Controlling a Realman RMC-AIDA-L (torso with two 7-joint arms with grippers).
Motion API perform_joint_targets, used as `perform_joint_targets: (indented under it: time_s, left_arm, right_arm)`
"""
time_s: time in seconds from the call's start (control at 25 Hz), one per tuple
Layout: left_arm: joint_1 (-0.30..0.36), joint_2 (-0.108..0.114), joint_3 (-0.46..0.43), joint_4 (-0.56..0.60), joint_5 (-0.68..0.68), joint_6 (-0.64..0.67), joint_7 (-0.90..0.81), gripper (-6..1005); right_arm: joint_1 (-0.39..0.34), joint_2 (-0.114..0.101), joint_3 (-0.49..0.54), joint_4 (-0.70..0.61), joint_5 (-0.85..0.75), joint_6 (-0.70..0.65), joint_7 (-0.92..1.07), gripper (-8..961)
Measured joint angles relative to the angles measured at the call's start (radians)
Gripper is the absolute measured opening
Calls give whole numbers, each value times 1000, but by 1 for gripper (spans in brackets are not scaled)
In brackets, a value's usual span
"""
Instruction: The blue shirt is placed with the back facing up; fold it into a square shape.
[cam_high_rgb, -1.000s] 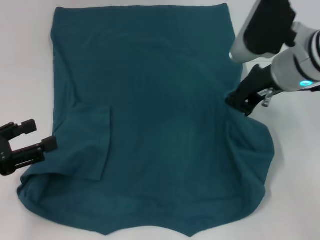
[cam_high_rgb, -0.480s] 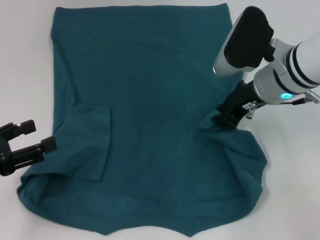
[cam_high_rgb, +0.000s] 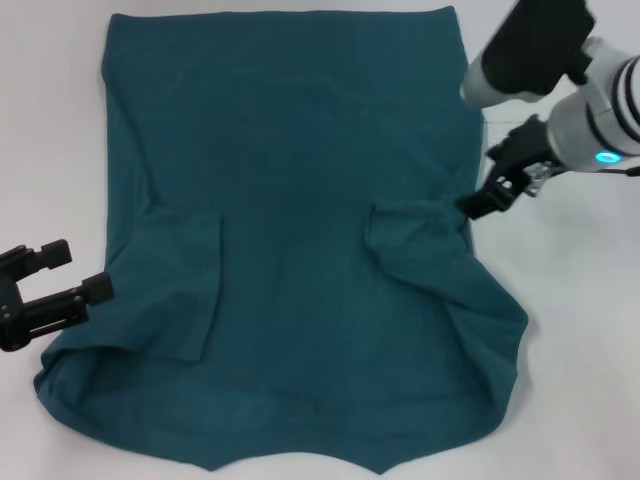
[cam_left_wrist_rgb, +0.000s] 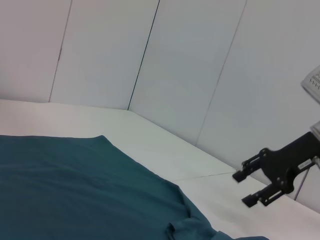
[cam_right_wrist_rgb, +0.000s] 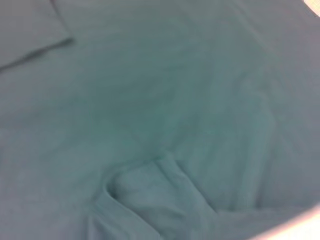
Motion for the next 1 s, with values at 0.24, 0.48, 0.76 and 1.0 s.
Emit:
perform_joint_targets:
  time_s: [0.24, 0.48, 0.76, 1.0]
  left_arm:
    - [-4, 0, 0, -3, 0, 0, 4, 873]
    - [-6, 0, -1, -4, 0, -1, 5, 873]
    - [-7, 0, 0, -4, 0, -1, 5, 873]
    - [-7, 0, 0, -6, 0, -2, 5, 873]
  right_arm:
    - [-16, 2, 6, -19, -79, -87, 52, 885]
    - [-32, 2, -4, 30, -131, -91, 110, 918]
    - [-41, 6, -7, 113, -115, -29, 114, 946]
    - [-34, 4, -8, 192, -26, 54, 98, 946]
